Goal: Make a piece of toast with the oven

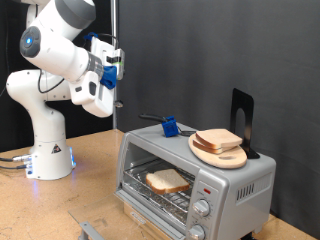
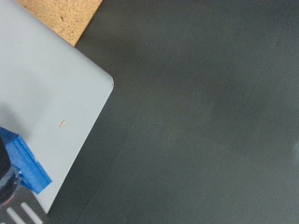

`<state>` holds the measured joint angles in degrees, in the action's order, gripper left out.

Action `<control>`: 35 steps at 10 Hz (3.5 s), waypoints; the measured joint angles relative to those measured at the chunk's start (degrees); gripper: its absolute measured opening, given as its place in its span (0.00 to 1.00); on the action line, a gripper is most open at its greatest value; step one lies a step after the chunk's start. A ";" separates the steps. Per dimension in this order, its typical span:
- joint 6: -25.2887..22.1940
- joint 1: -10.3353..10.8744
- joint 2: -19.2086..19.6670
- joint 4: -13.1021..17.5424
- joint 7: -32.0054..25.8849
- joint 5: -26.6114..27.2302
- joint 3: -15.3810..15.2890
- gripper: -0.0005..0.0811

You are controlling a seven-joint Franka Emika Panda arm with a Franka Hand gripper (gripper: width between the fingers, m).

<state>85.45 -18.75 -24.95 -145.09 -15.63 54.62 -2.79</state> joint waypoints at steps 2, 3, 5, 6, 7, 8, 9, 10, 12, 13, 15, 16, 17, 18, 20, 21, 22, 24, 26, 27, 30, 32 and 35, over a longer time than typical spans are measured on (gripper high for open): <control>5.42 -0.95 -1.37 -2.09 3.95 8.66 0.38 0.99; 8.50 -1.86 -2.32 -3.34 4.62 11.75 0.87 0.99; 13.08 -4.48 -2.30 -4.29 5.75 12.07 1.94 0.99; 13.28 -5.97 -1.40 -4.05 7.10 9.66 2.68 0.99; 12.88 -7.29 -0.09 -3.40 8.58 6.64 3.52 0.99; 12.25 -8.32 1.54 -2.50 9.14 4.30 4.45 0.99; 11.89 -9.12 3.18 -1.68 9.10 2.56 5.26 0.99; 11.30 -9.41 4.81 -0.62 9.04 1.78 5.61 0.99; 10.34 -9.45 4.88 -0.73 10.71 2.73 5.83 0.99; 9.09 -9.69 5.22 -0.60 12.57 3.73 6.62 0.99; 8.37 -10.59 7.84 0.63 13.50 4.60 8.82 0.99; 9.45 -11.04 9.97 1.59 12.90 4.37 9.43 0.99; 12.13 -11.25 12.09 2.25 11.55 4.23 9.57 0.99; 15.28 -11.28 14.00 2.63 9.73 4.22 9.56 0.99; 20.28 -11.26 17.76 3.31 4.75 4.24 9.50 0.99; 22.24 -11.25 19.83 3.58 1.83 4.25 9.44 0.99; 23.72 -11.24 22.02 3.82 -0.92 4.23 9.40 0.99; 26.68 -11.15 26.42 4.28 -5.14 4.23 9.15 0.99; 29.54 -10.98 30.59 4.66 -8.71 5.25 8.43 0.99; 31.36 -10.96 32.67 4.76 -10.80 6.57 7.81 0.99; 35.23 -10.71 38.92 5.53 -15.50 9.68 5.69 0.99; 35.90 -10.63 42.49 5.85 -18.11 11.55 3.94 0.99; 36.20 -10.46 44.63 5.69 -19.22 12.42 1.86 0.99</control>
<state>121.65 -29.21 19.68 -139.39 -34.85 67.04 -0.93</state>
